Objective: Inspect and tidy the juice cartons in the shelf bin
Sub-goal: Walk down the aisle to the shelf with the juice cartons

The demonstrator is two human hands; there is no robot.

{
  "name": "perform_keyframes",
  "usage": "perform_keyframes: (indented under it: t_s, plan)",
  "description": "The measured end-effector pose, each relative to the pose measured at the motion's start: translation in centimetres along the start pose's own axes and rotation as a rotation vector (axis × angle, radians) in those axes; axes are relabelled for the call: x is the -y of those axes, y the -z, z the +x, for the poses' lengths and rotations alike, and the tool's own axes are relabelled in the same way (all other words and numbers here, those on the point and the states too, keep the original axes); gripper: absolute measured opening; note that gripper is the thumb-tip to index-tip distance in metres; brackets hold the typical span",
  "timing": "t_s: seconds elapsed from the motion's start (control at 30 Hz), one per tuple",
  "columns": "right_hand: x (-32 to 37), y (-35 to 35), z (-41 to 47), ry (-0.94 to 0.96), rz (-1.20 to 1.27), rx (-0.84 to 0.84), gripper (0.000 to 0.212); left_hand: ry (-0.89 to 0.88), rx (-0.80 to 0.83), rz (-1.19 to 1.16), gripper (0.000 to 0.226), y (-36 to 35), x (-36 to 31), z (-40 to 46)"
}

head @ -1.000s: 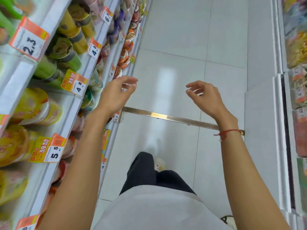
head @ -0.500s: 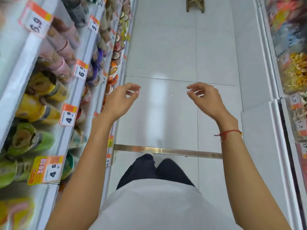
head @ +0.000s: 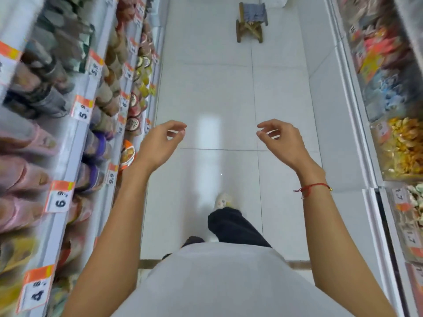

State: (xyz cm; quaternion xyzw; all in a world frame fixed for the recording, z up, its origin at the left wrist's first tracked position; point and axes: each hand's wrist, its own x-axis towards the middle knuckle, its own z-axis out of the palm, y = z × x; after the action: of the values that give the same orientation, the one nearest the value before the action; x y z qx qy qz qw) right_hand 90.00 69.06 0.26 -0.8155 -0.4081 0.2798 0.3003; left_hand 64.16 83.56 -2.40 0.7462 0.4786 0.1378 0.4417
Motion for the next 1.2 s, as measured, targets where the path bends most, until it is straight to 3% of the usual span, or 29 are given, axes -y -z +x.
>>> perform_keyframes:
  t_s: [0.37, 0.8, 1.03, 1.2]
  plan:
    - [0.7, 5.5, 24.4, -0.05, -0.02, 0.04, 0.017, -0.046, -0.023, 0.01, 0.022, 1.5, -7.8, 25.5]
    - [6.5, 10.7, 54.8, -0.084, 0.076, -0.08, 0.017, -0.046, 0.059, 0.032, 0.02, 5.5, -14.1, 57.9]
    - [4.8, 15.2, 70.9, -0.076, 0.057, -0.084, 0.017, -0.002, 0.089, 0.051, 0.019, 2.8, -17.2, 73.6]
    - [2.7, 20.4, 82.5, -0.112, 0.041, -0.063, 0.017, -0.015, 0.083, 0.032, 0.021, 0.0, -23.1, 85.7]
